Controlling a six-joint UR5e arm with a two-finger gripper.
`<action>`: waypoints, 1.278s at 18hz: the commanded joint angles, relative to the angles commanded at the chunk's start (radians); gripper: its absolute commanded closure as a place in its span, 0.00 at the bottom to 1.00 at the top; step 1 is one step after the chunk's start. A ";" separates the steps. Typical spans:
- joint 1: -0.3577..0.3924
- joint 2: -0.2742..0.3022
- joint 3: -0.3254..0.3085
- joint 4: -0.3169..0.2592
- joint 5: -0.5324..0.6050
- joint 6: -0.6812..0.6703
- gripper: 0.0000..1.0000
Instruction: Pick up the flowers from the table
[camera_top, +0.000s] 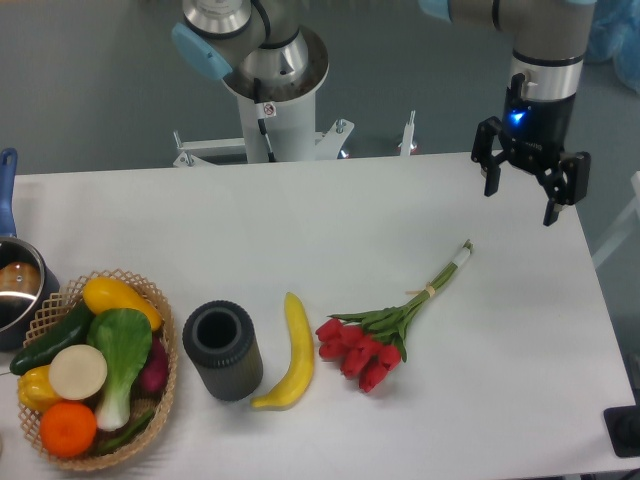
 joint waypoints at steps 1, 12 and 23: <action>0.000 0.000 -0.002 0.003 0.003 0.008 0.00; -0.021 0.000 -0.057 0.054 -0.064 -0.056 0.00; -0.006 -0.015 -0.094 0.078 -0.356 -0.321 0.00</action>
